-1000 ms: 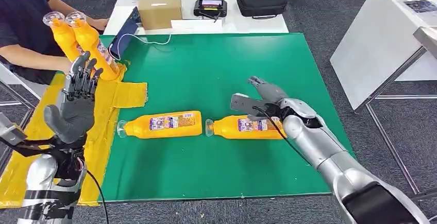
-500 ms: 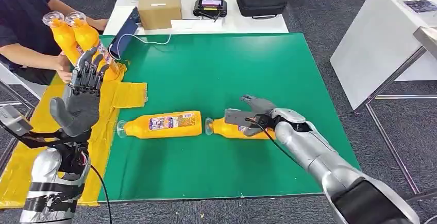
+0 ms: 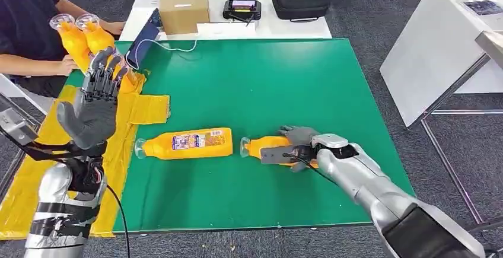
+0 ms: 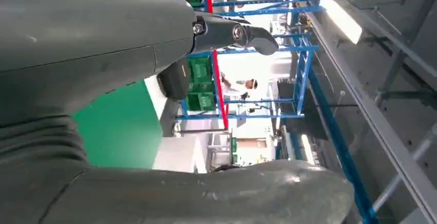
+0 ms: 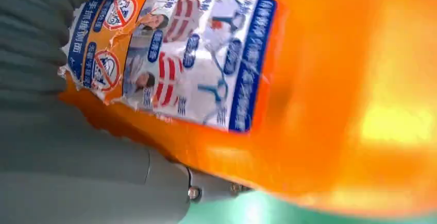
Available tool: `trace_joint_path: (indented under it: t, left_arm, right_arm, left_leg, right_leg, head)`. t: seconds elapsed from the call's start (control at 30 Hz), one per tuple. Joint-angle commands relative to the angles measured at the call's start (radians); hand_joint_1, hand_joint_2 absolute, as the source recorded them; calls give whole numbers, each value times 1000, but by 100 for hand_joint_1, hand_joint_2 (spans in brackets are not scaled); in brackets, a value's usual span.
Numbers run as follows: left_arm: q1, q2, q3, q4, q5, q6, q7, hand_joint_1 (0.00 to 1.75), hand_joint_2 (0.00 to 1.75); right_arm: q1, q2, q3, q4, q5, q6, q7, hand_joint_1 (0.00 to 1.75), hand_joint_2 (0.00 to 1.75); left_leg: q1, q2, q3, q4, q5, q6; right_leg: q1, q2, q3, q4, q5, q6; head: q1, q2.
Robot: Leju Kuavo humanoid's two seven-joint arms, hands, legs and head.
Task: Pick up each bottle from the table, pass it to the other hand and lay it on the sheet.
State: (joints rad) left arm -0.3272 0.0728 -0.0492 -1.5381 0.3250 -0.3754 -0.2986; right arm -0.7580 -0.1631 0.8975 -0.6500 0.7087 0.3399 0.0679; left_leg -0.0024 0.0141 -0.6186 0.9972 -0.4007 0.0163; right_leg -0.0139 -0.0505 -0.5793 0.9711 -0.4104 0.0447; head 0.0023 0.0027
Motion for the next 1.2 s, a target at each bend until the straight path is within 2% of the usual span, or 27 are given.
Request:
trace_joint_path:
  t: [0.03,0.07,0.1,0.13,0.27,0.7,0.77,0.83,0.87,0.9,0.93,1.0,1.07,1.2]
  left_arm:
    - [-44,23,-7,63,22,-5,-17,0,0]
    - [-50,20,-9,62,24,-3,-10,0,0]
    - [-42,18,-5,61,26,5,-5,0,0]
    - [-36,22,-3,71,26,2,-9,0,0]
    - [-26,25,8,91,26,-8,-29,0,0]
    - [-29,21,5,50,23,6,-13,0,0]
    - [-19,26,10,49,24,0,-19,0,0]
    - [-16,23,15,39,25,2,-18,0,0]
    - [4,24,26,32,21,8,-18,0,0]
    - [14,24,32,18,19,12,-17,0,0]
    - [38,27,47,-7,16,17,-17,0,0]
    - [74,28,68,-39,14,9,-20,0,0]
    - [97,25,85,-53,8,-1,-25,0,0]
    - [96,22,74,-70,-3,-11,-26,0,0]
  right_arm:
    - [115,-176,146,7,44,-22,-34,0,175]
    - [112,-173,147,3,44,-15,-32,0,175]
    - [116,-177,134,-4,34,0,-13,49,175]
    - [119,-188,125,-9,26,0,-18,175,175]
    - [126,-204,111,-16,23,-7,-17,175,175]
    - [110,-179,68,-74,-7,11,25,175,175]
    - [113,-185,59,-89,-11,-3,26,175,175]
    - [112,-174,38,-100,-27,-10,43,175,175]
    - [124,-174,5,-110,-52,-31,54,175,175]
    - [134,-154,-42,-124,-82,-74,64,175,175]
    - [158,-112,-142,-153,-161,-149,58,175,175]
    - [183,-79,-224,-234,-216,-221,44,175,175]
    - [209,-73,-300,-340,-293,-243,23,175,175]
    - [218,-68,-388,-510,-428,-226,-13,175,175]
  left_leg:
    - [2,-9,4,-2,0,-1]
    - [2,-10,5,-2,0,-1]
    - [2,-12,7,-2,0,-1]
    - [3,-11,7,-1,0,-1]
    - [2,-9,15,-3,-3,0]
    - [2,-7,18,-2,-3,1]
    - [2,-5,20,-2,-3,2]
    - [2,-4,20,-2,-3,2]
    - [2,-4,19,-2,-3,2]
    - [2,-3,19,-1,-3,2]
    - [2,-2,19,-2,-3,2]
    - [2,-1,19,-2,-3,2]
    - [1,3,17,-2,-4,1]
    - [1,2,13,0,-3,2]
  right_leg:
    - [2,-6,8,-4,-2,-1]
    - [1,-5,9,-4,-2,-1]
    - [1,-6,10,-4,-3,-2]
    - [2,-5,8,-4,-3,-2]
    - [1,-3,9,-7,-5,-1]
    - [1,0,12,-7,-3,0]
    - [1,0,23,-7,-3,1]
    - [1,1,23,-7,-3,1]
    - [1,2,22,-6,-3,1]
    - [1,1,22,-6,-3,1]
    - [1,3,22,-7,-3,1]
    - [1,4,21,-6,-2,1]
    - [0,9,19,-6,-2,0]
    - [0,7,15,-3,-2,0]
  head:
    - [0,0]
    - [0,0]
    - [0,0]
    - [0,0]
    - [1,0]
    - [0,0]
    - [0,0]
    - [0,0]
    - [0,0]
    - [0,0]
    - [0,0]
    - [0,0]
    - [0,0]
    - [1,0]
